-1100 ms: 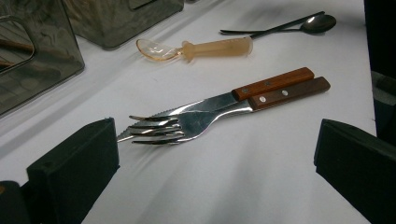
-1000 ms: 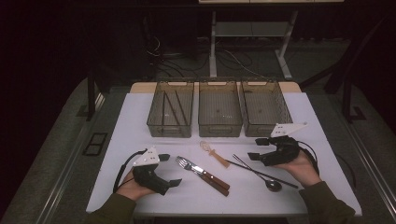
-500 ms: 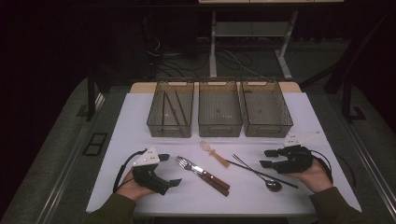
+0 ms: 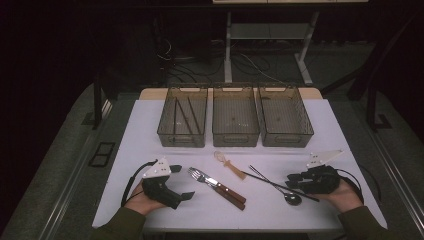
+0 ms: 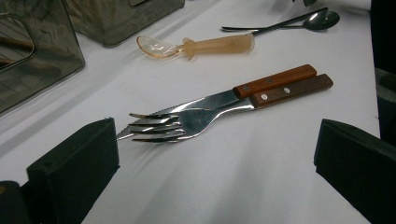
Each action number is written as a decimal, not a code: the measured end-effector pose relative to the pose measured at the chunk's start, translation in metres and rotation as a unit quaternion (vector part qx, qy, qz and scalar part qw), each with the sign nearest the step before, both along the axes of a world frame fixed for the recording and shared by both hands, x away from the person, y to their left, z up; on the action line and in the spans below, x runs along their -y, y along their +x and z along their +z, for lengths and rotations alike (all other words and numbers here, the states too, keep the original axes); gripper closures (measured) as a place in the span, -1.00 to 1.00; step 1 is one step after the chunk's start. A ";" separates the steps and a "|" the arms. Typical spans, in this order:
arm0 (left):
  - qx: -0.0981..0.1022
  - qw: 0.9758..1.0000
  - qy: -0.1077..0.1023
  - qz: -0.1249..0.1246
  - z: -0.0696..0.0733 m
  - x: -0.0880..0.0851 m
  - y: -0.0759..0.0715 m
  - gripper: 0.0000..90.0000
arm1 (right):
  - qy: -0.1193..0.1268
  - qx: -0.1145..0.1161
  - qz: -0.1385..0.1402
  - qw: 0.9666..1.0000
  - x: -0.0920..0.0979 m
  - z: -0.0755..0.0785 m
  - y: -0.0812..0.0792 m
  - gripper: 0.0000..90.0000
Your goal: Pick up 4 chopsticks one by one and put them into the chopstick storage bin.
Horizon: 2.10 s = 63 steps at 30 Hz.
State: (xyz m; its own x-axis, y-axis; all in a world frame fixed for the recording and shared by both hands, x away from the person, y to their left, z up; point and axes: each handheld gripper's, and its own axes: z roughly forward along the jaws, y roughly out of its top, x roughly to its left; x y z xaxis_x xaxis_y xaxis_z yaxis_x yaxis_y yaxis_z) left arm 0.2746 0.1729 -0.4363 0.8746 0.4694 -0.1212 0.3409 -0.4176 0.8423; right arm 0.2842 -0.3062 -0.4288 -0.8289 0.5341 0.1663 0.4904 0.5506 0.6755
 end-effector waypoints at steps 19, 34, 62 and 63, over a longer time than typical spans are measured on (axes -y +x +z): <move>-0.001 1.000 0.001 -0.001 0.000 0.000 0.000 -1.00 | -0.048 -0.011 0.027 0.998 -0.010 -0.013 0.003 0.81; -0.001 1.000 0.002 -0.001 0.000 0.001 0.000 -1.00 | -0.063 0.013 0.040 0.997 -0.011 -0.014 0.001 0.90; -0.001 1.000 0.003 -0.003 0.000 0.001 0.000 -1.00 | -0.036 0.020 0.028 0.999 -0.005 0.000 0.007 0.91; -0.001 1.000 0.003 -0.003 0.000 0.001 0.000 -1.00 | -0.034 0.022 0.028 0.999 -0.005 0.001 0.007 0.91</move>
